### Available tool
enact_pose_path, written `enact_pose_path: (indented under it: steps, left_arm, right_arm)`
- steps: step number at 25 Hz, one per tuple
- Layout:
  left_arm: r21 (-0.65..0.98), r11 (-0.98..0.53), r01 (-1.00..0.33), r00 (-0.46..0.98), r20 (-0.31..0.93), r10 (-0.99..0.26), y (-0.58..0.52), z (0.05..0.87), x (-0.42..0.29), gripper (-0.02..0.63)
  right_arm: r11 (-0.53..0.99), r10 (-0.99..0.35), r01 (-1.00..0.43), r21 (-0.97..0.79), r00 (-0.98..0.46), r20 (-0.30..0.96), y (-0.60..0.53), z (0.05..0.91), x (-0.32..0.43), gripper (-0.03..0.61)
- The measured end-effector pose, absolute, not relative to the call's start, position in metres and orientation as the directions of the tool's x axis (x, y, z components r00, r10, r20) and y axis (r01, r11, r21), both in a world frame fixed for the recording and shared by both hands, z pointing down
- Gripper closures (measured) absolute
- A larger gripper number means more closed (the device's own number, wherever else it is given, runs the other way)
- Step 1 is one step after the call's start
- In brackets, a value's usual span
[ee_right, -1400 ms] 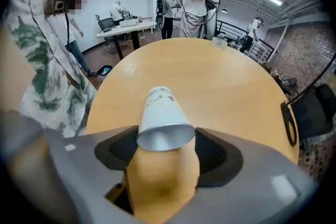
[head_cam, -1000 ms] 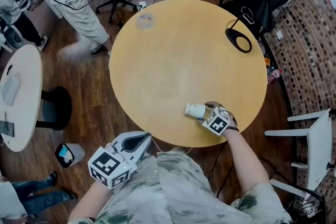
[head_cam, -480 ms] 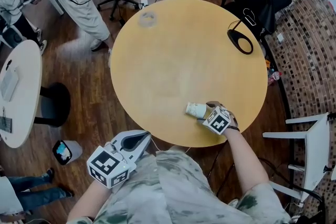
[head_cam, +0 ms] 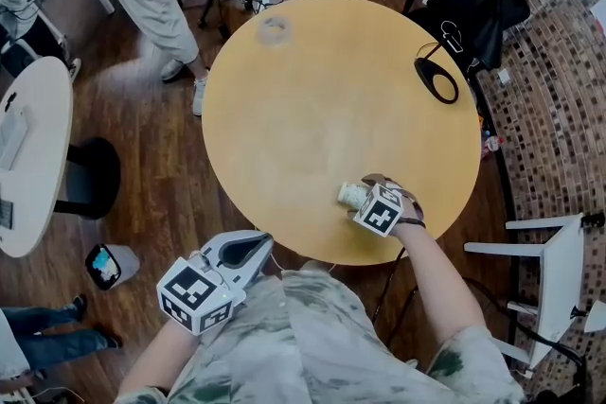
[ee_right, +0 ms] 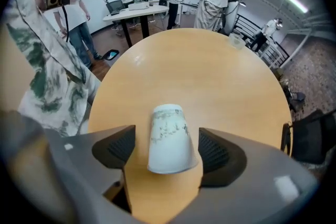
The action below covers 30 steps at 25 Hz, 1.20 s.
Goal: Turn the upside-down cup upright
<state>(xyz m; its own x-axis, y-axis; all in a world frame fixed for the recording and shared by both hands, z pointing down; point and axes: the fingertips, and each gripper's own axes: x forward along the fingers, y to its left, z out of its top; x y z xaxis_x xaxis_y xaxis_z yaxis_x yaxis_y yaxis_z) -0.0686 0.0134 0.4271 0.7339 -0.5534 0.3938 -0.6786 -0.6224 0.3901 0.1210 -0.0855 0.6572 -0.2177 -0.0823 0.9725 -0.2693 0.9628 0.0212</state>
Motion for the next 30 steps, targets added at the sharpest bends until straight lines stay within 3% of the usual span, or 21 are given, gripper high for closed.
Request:
enact_pose_path:
  steps: [5, 9, 17, 22, 30]
  left_arm:
    - [0.406, -0.615, -0.676, 0.737, 0.392, -0.551, 0.018, 0.432, -0.072, 0.607]
    - [0.413, -0.602, -0.683, 0.73, 0.394, -0.558, 0.019, 0.436, -0.082, 0.607]
    - [0.42, -0.586, -0.693, 0.721, 0.398, -0.567, 0.016, 0.439, -0.094, 0.607]
    - [0.42, -0.597, -0.683, 0.73, 0.397, -0.556, 0.013, 0.437, -0.093, 0.607]
    - [0.413, -0.622, -0.665, 0.746, 0.402, -0.531, 0.01, 0.438, -0.087, 0.607]
  right_arm:
    - [0.991, -0.058, -0.123, 0.048, -0.077, 0.995, -0.093, 0.679, 0.106, 0.233]
    - [0.995, -0.089, -0.033, 0.09, 0.035, 0.995, -0.101, 0.693, 0.107, 0.311]
    - [0.995, -0.093, -0.029, 0.093, 0.014, 0.996, -0.102, 0.692, 0.105, 0.314]
    - [0.989, -0.11, -0.1, 0.105, -0.05, 0.993, -0.108, 0.68, 0.099, 0.316]
    - [0.92, -0.211, -0.383, 0.081, -0.311, 0.927, -0.122, 0.644, 0.088, 0.316]
